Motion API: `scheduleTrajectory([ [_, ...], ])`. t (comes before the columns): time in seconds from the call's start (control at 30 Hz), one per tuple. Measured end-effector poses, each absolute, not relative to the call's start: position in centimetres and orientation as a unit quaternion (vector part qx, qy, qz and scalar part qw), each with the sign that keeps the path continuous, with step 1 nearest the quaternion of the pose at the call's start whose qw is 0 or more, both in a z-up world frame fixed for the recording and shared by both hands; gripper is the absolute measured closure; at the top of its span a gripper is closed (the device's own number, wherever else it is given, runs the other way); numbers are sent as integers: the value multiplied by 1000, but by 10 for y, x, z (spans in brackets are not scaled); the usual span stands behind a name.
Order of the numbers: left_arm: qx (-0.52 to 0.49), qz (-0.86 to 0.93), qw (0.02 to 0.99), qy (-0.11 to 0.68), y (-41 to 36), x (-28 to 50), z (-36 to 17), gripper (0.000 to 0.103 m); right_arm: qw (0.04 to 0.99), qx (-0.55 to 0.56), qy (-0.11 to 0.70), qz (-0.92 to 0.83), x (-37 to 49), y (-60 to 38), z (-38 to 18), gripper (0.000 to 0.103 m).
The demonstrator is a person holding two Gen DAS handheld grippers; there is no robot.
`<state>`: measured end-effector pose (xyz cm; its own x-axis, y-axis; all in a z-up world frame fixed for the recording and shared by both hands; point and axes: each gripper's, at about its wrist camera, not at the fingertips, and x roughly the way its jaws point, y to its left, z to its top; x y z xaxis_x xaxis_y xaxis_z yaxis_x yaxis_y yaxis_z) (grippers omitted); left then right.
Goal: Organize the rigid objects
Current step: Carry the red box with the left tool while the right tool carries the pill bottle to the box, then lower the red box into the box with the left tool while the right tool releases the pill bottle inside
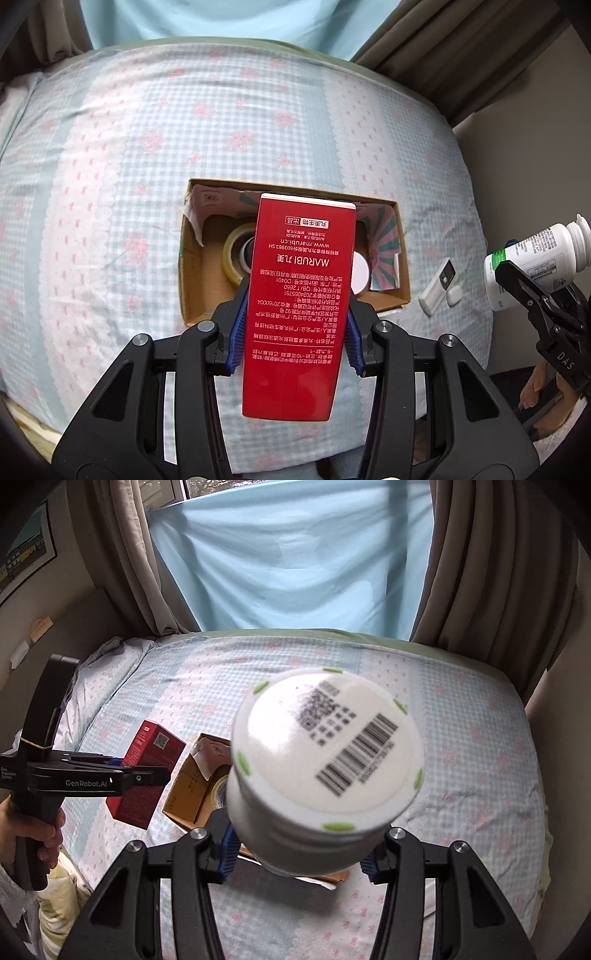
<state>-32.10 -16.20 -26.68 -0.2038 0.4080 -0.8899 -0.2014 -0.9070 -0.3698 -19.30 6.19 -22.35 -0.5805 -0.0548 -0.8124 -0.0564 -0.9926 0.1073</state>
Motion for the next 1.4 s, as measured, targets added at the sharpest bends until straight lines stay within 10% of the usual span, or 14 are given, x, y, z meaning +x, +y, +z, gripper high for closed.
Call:
scheduleTrajectory([
  [0.87, -633, 746, 207, -18, -151, -368, -408, 62, 12, -595, 123, 794, -290, 19, -412, 55],
  [1.0, -614, 752, 237, -39, -154, -367, -395, 0, -22, -603, 148, 783, -292, 29, -417, 43],
  [1.1, -610, 753, 247, -32, -153, -366, -390, 0, -17, -610, 144, 779, -292, 37, -409, 0],
  [1.4, -616, 751, 236, -14, -149, -360, -398, 0, 24, -602, 139, 786, -282, 58, -392, 0],
])
